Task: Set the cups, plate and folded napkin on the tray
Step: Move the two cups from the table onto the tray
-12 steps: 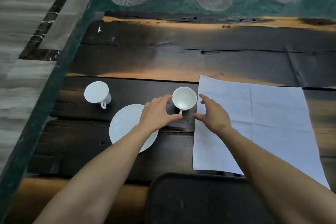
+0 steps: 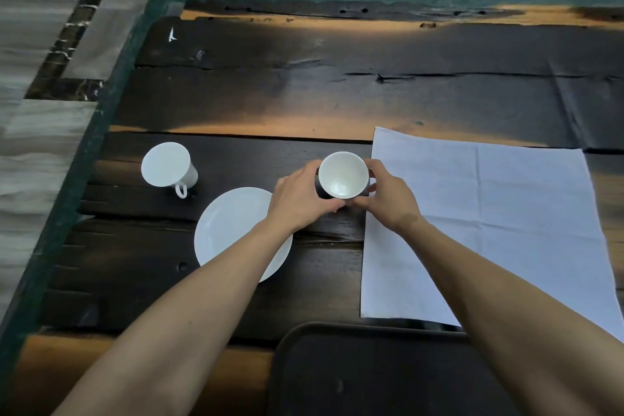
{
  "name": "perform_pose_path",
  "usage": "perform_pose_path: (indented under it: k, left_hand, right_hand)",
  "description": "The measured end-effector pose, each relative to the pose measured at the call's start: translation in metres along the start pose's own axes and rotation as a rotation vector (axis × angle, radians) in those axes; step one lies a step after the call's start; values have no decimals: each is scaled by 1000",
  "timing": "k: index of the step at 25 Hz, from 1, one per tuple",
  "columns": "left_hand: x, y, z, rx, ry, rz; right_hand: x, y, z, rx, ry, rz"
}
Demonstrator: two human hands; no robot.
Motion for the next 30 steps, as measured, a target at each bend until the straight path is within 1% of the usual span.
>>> perform_pose_path:
  k: [8, 13, 20, 30]
  left_hand:
    - [6, -10, 17, 5, 35, 21]
    - [33, -23, 31, 25, 16, 5]
    - [115, -29, 52, 101, -10, -30]
    - [231, -3, 62, 130, -7, -102]
  right_hand:
    - [15, -9, -5, -12, 19, 58]
    - [46, -19, -15, -17, 5, 78]
    - [130, -19, -17, 7, 15, 80]
    - [257, -1, 6, -88, 109, -26]
Point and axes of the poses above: each hand's wrist, its own x-axis away from the middle knuckle, its own y-axis out of the palm, z = x × y, the point moved 6 cm from there along -x, towards the middle knuckle, and after that the axes turned 6 degrees about y, right-handed, at the moved point
